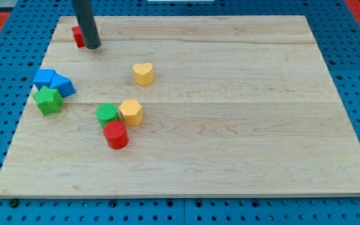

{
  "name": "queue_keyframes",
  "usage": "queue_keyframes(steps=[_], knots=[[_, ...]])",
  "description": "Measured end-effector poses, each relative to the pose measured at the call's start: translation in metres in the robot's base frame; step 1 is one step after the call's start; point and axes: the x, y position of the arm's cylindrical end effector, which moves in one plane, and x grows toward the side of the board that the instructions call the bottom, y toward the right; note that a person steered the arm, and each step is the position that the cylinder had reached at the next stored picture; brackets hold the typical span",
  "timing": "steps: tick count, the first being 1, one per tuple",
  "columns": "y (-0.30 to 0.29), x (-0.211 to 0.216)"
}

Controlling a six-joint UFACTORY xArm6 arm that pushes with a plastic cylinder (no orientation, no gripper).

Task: Push the circles slightly down

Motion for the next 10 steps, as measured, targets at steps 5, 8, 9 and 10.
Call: queue_keyframes(steps=[5, 8, 9, 10], knots=[[0.05, 0.14], [0.049, 0.143], [0.049, 0.176], [0.046, 0.208]])
